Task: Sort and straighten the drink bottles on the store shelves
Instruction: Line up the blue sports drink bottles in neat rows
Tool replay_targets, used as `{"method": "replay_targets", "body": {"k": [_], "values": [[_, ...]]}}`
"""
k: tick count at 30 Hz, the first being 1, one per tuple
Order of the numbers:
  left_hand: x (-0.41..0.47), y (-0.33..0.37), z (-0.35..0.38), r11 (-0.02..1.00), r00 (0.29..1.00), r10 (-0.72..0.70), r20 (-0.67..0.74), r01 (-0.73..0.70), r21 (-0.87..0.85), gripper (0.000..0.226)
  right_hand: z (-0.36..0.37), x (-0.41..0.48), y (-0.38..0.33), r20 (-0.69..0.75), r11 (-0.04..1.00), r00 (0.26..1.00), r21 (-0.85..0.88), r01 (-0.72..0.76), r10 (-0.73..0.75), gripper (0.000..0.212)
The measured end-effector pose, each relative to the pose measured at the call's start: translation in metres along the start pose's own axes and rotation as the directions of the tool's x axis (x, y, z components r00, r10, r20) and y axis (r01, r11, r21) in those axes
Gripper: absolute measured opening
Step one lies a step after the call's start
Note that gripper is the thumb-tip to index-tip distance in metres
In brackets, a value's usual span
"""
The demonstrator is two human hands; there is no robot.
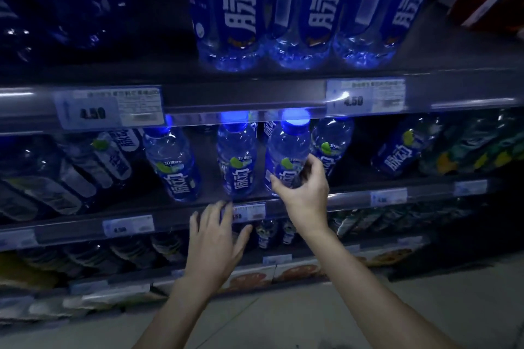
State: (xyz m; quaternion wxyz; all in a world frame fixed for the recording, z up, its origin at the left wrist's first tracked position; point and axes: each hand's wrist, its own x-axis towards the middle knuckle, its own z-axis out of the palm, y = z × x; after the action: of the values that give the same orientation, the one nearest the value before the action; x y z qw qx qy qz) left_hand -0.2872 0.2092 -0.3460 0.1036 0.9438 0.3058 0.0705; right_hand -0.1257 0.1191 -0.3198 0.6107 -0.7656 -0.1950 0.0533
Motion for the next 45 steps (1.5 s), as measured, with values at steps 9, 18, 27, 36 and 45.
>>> {"method": "replay_targets", "body": {"k": [9,18,27,36,45], "values": [[0.004,-0.002,0.001,1.000,0.999,0.012,-0.043,-0.012,0.007,0.057,0.007,0.011,0.006,0.009,0.997,1.000,-0.078,0.029,-0.029,0.069],[0.002,-0.006,-0.001,1.000,0.999,0.019,-0.033,-0.019,-0.018,0.055,0.006,0.009,0.002,0.002,0.989,1.000,-0.151,-0.004,0.005,0.071],[-0.013,-0.030,-0.016,0.996,0.994,0.013,-0.113,-0.022,-0.083,0.038,0.004,-0.001,-0.002,0.003,0.981,0.999,-0.188,-0.052,0.054,0.089],[0.007,-0.048,-0.041,0.643,0.847,-0.520,-0.113,0.301,-0.705,0.087,0.029,-0.059,-0.025,-0.019,0.978,0.995,-0.184,0.097,-0.102,0.050],[0.043,-0.061,-0.037,0.636,0.803,-0.563,-0.195,0.270,-0.723,0.065,0.076,-0.042,-0.036,0.065,0.976,0.990,-0.190,-0.107,0.121,0.083]]}}
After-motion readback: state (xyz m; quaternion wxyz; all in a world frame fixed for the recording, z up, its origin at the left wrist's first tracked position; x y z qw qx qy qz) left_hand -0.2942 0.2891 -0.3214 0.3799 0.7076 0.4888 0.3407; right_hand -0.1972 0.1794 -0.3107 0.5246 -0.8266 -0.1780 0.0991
